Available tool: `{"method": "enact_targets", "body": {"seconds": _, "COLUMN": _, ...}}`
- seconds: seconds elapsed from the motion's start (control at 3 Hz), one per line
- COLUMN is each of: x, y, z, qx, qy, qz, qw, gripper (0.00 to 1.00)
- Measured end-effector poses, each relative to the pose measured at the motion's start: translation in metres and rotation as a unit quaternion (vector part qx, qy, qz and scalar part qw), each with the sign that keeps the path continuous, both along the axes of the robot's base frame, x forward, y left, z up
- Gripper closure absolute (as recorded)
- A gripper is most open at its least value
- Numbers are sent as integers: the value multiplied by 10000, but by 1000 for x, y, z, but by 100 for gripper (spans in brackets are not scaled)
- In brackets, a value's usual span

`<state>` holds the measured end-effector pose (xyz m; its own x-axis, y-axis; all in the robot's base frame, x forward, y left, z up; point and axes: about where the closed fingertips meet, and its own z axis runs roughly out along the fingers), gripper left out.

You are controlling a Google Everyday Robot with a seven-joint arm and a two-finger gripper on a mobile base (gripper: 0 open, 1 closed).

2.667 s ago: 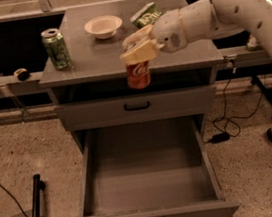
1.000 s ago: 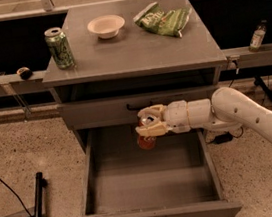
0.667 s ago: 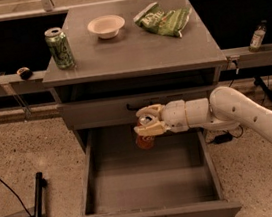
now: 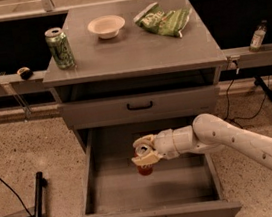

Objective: Place coke can into middle drawer

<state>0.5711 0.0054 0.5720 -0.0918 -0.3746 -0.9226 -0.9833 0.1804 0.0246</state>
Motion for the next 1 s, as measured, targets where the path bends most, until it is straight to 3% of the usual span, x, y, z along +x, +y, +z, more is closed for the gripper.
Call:
{"method": "enact_targets", "body": {"seconds": 0.67, "x": -22, "y": 11, "z": -82, "qx": -60, "qy": -140, "qz": -51, "qw": 9999, "gripper": 100}}
{"method": "enact_targets", "body": {"seconds": 1.0, "x": -26, "y": 4, "z": -112, "qx": 190, "qy": -171, "qz": -286, "qw": 9993, "gripper": 74}}
